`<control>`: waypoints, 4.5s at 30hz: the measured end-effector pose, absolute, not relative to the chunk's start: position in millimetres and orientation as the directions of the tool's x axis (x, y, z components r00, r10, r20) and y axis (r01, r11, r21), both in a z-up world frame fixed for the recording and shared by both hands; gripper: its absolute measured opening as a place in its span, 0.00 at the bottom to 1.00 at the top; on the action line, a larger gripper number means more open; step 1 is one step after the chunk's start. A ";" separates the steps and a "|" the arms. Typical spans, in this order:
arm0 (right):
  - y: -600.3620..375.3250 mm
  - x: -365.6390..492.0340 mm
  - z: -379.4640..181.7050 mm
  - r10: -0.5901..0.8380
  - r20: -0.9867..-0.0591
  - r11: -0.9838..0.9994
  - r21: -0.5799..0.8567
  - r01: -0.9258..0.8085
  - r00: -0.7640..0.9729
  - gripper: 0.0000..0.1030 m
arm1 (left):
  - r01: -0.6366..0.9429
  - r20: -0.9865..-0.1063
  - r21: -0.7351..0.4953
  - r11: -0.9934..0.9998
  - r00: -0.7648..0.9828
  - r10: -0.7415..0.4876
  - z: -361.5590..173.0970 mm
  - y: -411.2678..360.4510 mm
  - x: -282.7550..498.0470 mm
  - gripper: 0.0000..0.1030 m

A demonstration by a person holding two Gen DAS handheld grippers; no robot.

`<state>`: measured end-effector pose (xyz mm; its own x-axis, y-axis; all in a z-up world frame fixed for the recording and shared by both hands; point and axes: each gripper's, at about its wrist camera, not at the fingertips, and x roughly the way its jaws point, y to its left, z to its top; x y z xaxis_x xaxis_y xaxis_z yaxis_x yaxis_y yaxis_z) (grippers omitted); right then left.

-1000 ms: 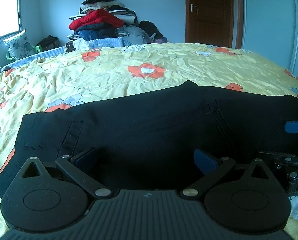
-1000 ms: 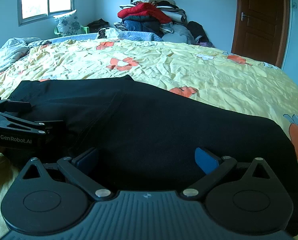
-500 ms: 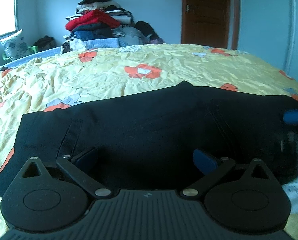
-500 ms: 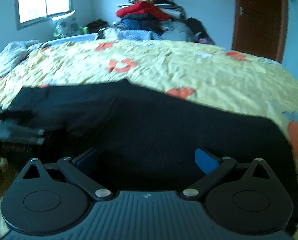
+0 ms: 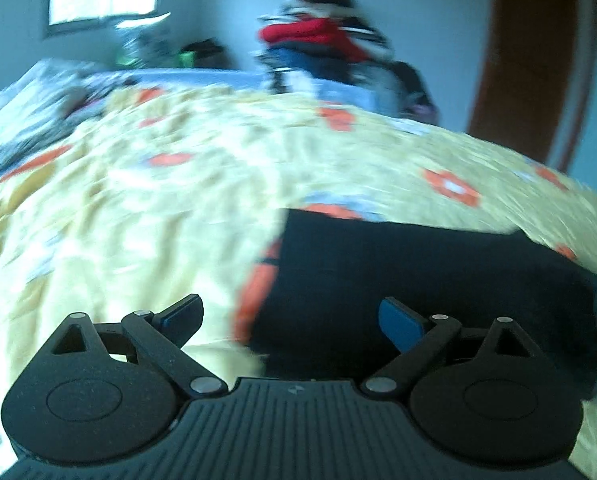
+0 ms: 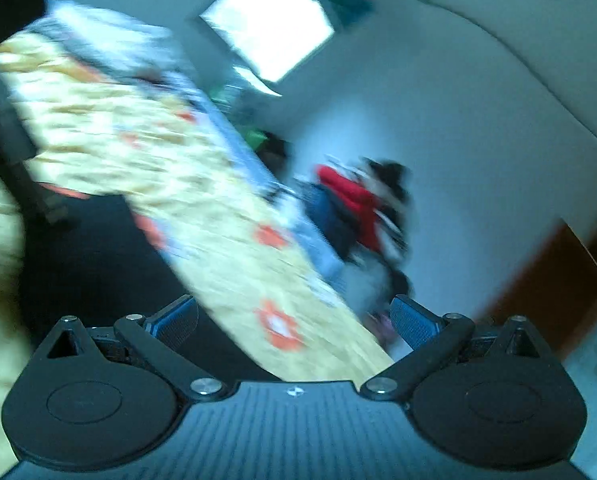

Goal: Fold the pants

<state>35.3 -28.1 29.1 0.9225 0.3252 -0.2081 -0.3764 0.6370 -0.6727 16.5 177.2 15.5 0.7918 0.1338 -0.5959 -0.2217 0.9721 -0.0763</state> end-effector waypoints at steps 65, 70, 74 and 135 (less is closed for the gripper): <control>-41.0 127.3 38.2 0.660 -0.387 0.733 0.146 -0.664 0.644 0.22 | 0.058 -0.396 -0.474 0.879 0.877 -0.272 61.8 130.9 50.8 0.18; -96.9 112.0 48.7 0.643 -0.316 0.765 0.214 -0.607 0.698 0.22 | 0.168 -0.362 -0.436 0.884 0.867 -0.343 76.8 78.0 49.8 0.18; -147.9 107.3 46.4 0.617 -0.294 0.785 0.293 -0.546 0.730 0.22 | 0.227 -0.376 -0.392 0.892 0.845 -0.380 79.8 24.9 55.3 0.18; -357.0 137.4 -34.1 0.193 -0.567 0.962 0.272 -0.039 0.801 0.18 | 0.143 -0.700 -0.036 0.989 0.703 -0.127 -22.7 -76.8 202.0 0.78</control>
<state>137.4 -357.0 -34.1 0.8012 0.1927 -0.5666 -0.0390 0.9615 0.2719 202.0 -76.8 -22.7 0.7025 -0.1272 -0.7002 0.1430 0.9891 -0.0362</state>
